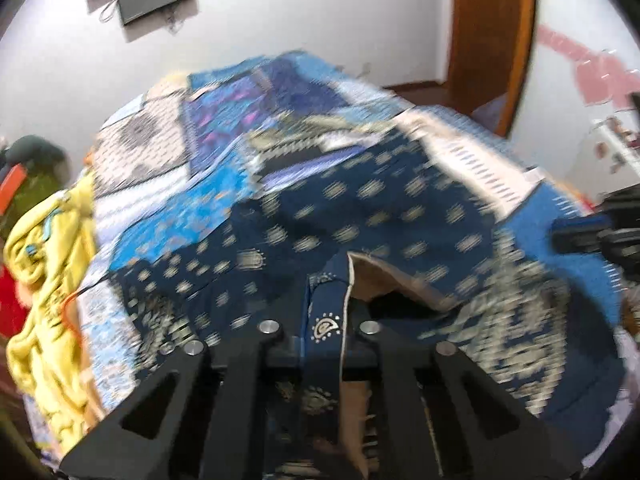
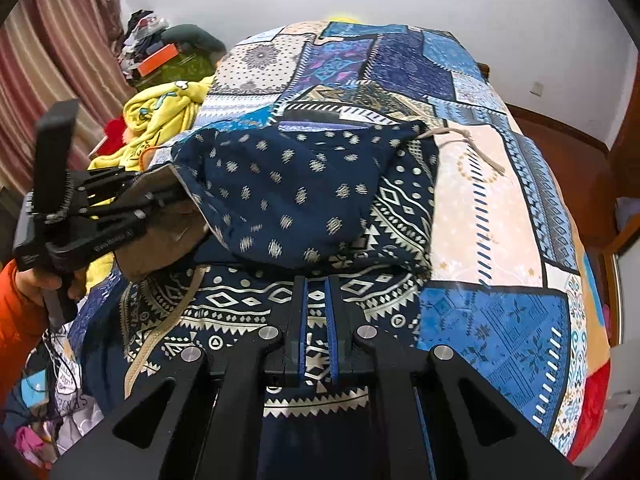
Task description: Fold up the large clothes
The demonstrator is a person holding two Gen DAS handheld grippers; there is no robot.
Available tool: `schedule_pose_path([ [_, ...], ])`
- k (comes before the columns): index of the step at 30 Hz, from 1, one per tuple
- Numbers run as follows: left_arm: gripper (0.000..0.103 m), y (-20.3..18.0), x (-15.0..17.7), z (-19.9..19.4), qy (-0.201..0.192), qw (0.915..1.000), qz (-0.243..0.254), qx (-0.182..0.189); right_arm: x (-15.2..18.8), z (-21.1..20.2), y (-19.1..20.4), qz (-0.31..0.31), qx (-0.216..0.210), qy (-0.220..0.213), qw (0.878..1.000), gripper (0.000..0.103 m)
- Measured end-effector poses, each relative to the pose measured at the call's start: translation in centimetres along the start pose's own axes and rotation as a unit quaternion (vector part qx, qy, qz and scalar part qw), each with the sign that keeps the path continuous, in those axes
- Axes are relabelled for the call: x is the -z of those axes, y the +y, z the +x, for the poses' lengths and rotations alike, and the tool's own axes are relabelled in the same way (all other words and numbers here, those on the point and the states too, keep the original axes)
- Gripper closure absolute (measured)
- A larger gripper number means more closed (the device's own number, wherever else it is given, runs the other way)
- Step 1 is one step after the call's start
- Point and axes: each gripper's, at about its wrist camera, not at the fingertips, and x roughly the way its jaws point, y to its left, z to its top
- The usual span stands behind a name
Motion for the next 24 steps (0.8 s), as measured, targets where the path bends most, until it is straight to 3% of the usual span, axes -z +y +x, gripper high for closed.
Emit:
schedule_pose_path([
  [3,0.096,-2.3,-0.5,-2.5,-0.04,0.9981,0.026,0.038,0.0,-0.6,-0.2,0.007,-0.002,-0.006,1.0,0.095],
  [6,0.096,-4.3,-0.4,-4.1,-0.05,0.994,0.037,0.09,0.0,-1.5,-0.1,0.008,-0.006,-0.015,1.0,0.095],
  [11,0.096,-6.3,2.5,-3.7,-0.004,0.9883,0.047,0.145,-0.2,-1.6,0.9,0.004,-0.015,-0.019,1.0,0.095],
  [16,0.096,-6.0,6.4,-1.4,0.071,0.9848,0.015,0.158,-0.4,1.7,2.1,-0.007,-0.011,0.016,1.0,0.095],
  [20,0.091,-5.4,8.1,-2.0,0.079,0.9852,-0.004,0.152,0.1,5.3,2.7,-0.031,0.032,0.052,0.998,0.095],
  [23,0.079,-4.6,8.5,-2.9,0.082,0.9845,-0.016,0.154,0.7,7.3,2.2,-0.033,0.04,0.074,0.996,0.095],
  [24,0.07,-4.2,8.6,-3.4,0.082,0.9845,-0.02,0.153,0.9,7.5,2.0,-0.032,0.04,0.077,0.996,0.095],
])
